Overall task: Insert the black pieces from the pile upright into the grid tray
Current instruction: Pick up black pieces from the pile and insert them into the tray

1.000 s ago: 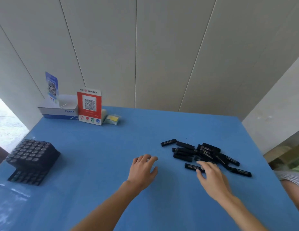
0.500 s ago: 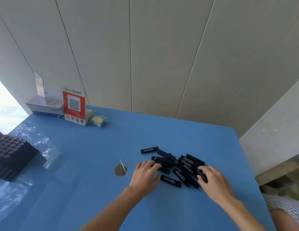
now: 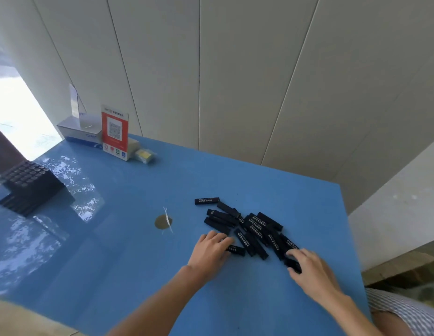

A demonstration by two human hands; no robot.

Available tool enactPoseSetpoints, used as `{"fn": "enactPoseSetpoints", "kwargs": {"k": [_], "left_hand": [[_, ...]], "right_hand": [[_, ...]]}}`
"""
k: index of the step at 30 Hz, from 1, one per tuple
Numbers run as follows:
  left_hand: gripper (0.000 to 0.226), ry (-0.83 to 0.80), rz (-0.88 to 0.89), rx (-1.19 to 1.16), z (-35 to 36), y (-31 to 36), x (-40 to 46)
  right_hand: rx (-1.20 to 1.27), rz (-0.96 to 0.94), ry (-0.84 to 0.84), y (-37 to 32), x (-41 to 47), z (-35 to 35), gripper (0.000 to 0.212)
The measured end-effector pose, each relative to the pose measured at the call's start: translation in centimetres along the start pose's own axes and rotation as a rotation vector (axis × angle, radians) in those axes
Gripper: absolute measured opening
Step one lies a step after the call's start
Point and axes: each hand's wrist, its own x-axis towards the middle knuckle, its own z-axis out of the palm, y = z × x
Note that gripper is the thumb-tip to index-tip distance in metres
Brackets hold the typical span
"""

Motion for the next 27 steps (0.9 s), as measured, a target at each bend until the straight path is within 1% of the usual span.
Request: {"fn": "enactPoseSetpoints", "kwargs": {"k": [7,12,17,21,24,27], "left_hand": [[0.033,-0.035,-0.029,0.0,-0.6,0.2,-1.1],[0.033,0.02,-0.1,-0.095,-1.7,-0.1,-2.7],[0.034,0.088,-0.203,-0.162,-2.9,-1.8,-5.3],[0.038,0.093,-0.276,-0.18,-4.5,-3.6,-7.6],[0.039,0.109,-0.327,-0.201,-5.9,-5.6,-9.6],[0.042,0.126,-0.358,-0.228,-7.7,-8.5,-12.0]], "right_hand": [[0.084,-0.003,0.011,0.1,0.2,-0.2,0.031],[0.236,-0.023,0.068,-2.1,0.9,-0.3,0.031],[0.458,-0.107,0.078,-6.3,2.0,0.2,0.029],[0.614,-0.131,0.016,-10.7,2.2,0.1,0.026],[0.72,-0.128,-0.041,-14.2,2.2,-0.2,0.019],[0.769,-0.141,-0.08,-18.1,2.2,-0.1,0.016]]}}
